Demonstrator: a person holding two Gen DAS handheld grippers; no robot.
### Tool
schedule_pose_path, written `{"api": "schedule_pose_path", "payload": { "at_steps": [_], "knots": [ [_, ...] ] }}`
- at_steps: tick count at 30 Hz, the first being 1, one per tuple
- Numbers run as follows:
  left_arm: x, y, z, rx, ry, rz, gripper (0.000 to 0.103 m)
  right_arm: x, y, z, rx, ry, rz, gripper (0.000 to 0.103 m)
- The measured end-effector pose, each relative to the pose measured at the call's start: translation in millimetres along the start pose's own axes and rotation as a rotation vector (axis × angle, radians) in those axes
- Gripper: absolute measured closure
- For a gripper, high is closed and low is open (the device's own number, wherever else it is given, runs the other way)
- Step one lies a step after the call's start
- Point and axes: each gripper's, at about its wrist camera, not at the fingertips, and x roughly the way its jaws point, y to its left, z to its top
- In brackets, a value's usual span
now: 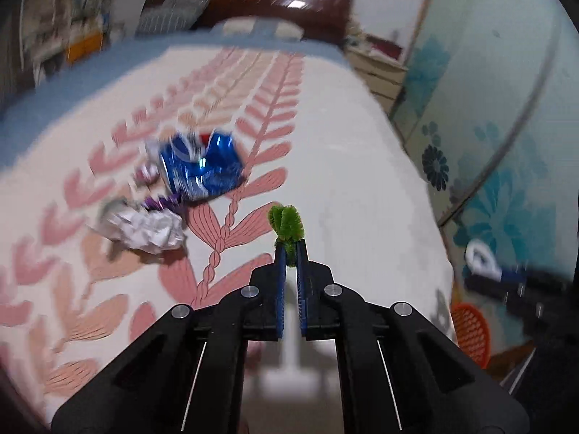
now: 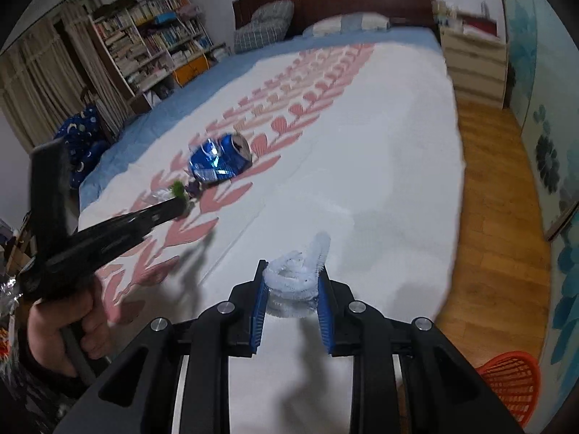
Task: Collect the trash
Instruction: 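Grasp the small green item with the left tool while the right tool holds the bag, then carry both items to the red basket and open both tools over it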
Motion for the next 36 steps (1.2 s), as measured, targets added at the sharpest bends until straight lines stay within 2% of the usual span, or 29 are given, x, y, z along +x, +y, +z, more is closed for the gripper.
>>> {"api": "schedule_pose_path", "payload": {
  "at_steps": [2, 4, 8, 11, 13, 17, 19, 23, 25, 27, 28, 30, 31, 33, 35, 36],
  "knots": [
    [-35, -16, -1, 0.042, -0.06, 0.034, 0.098, -32, -6, -4, -0.013, -0.045, -0.003, 0.077],
    [-67, -31, -3, 0.055, -0.113, 0.034, 0.098, -71, -16, -10, -0.025, -0.097, -0.016, 0.077],
    [-113, -79, -4, 0.108, -0.186, -0.007, 0.098, -138, -45, -20, -0.002, -0.187, -0.045, 0.077],
    [-127, -125, 1, 0.159, -0.203, -0.093, 0.098, -188, -80, -34, 0.046, -0.255, -0.096, 0.077],
    [-132, -169, 2, 0.201, -0.207, -0.179, 0.098, -213, -104, -46, 0.087, -0.287, -0.131, 0.077],
    [-123, -260, -3, 0.35, -0.2, -0.269, 0.097, -259, -161, -83, 0.203, -0.336, -0.232, 0.077],
    [-111, -308, -10, 0.416, -0.178, -0.343, 0.097, -275, -192, -108, 0.286, -0.354, -0.282, 0.077],
    [-64, -386, -30, 0.491, -0.083, -0.439, 0.097, -270, -262, -170, 0.48, -0.285, -0.318, 0.077],
    [-28, -416, -51, 0.475, 0.028, -0.476, 0.097, -250, -301, -203, 0.58, -0.213, -0.308, 0.077],
    [1, -434, -73, 0.475, 0.104, -0.489, 0.097, -231, -330, -226, 0.641, -0.146, -0.311, 0.077],
    [15, -442, -86, 0.477, 0.146, -0.489, 0.097, -217, -345, -236, 0.686, -0.081, -0.303, 0.077],
    [37, -450, -106, 0.47, 0.212, -0.494, 0.097, -198, -365, -247, 0.774, -0.025, -0.243, 0.076],
    [51, -453, -115, 0.478, 0.244, -0.472, 0.097, -187, -376, -249, 0.783, 0.005, -0.215, 0.076],
    [68, -458, -127, 0.48, 0.293, -0.453, 0.097, -168, -387, -251, 0.768, 0.069, -0.222, 0.077],
    [82, -459, -136, 0.458, 0.341, -0.441, 0.097, -145, -396, -257, 0.787, 0.135, -0.18, 0.077],
    [95, -455, -138, 0.432, 0.374, -0.434, 0.097, -135, -398, -257, 0.781, 0.168, -0.189, 0.077]
  ]
}}
